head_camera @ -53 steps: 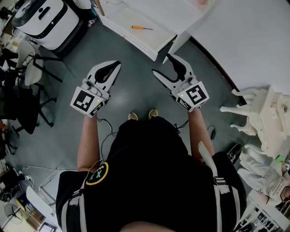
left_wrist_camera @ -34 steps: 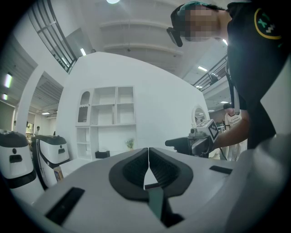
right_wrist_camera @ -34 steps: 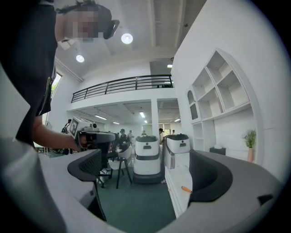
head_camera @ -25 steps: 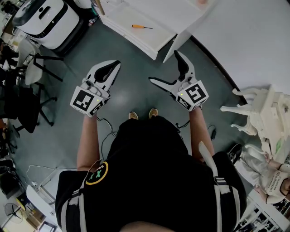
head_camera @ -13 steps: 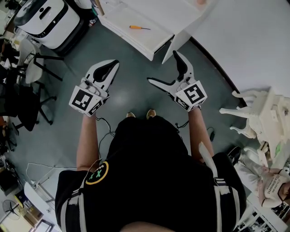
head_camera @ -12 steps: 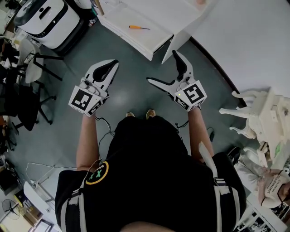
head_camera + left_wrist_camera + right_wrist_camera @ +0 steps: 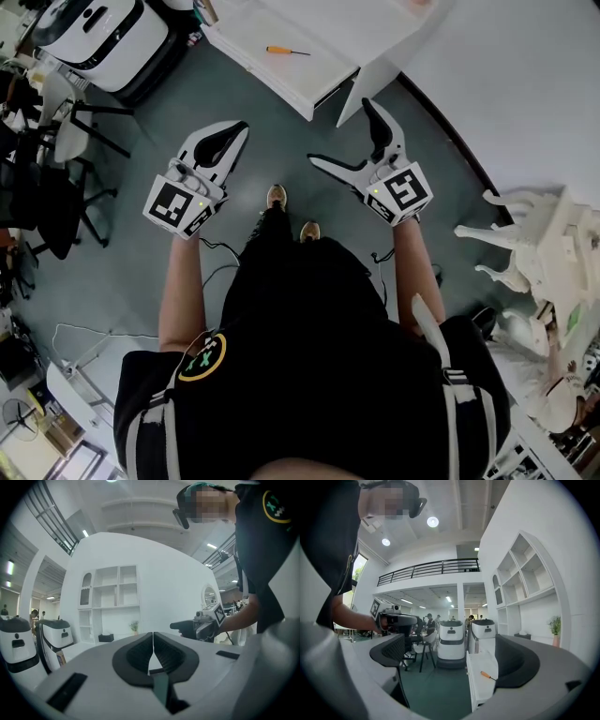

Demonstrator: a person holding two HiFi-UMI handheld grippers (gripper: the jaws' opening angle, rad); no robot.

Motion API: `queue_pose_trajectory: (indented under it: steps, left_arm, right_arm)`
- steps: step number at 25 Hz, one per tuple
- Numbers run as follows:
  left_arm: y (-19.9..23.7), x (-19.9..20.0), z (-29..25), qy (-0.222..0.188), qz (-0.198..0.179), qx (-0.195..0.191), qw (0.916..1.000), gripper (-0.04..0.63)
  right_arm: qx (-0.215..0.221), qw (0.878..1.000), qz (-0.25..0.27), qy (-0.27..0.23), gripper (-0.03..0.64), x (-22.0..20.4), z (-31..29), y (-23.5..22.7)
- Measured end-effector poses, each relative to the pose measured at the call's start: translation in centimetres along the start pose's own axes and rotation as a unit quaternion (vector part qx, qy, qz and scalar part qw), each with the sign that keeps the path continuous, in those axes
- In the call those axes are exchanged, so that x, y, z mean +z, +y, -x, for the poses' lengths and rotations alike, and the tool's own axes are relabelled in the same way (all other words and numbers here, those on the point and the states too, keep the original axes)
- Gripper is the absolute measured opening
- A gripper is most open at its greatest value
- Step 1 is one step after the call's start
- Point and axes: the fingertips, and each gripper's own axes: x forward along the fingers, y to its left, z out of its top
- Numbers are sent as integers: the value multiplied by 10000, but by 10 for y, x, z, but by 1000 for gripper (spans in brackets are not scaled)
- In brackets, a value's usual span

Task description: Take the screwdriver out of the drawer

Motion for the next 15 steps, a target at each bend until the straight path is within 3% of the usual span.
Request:
queue_pose_trajectory:
  steps: [15]
  left_arm:
    - [68,-23,-49,-68,-2,-137,9999,21]
  right_arm:
    - [-78,9998,32,160,592,-22,-61,-60]
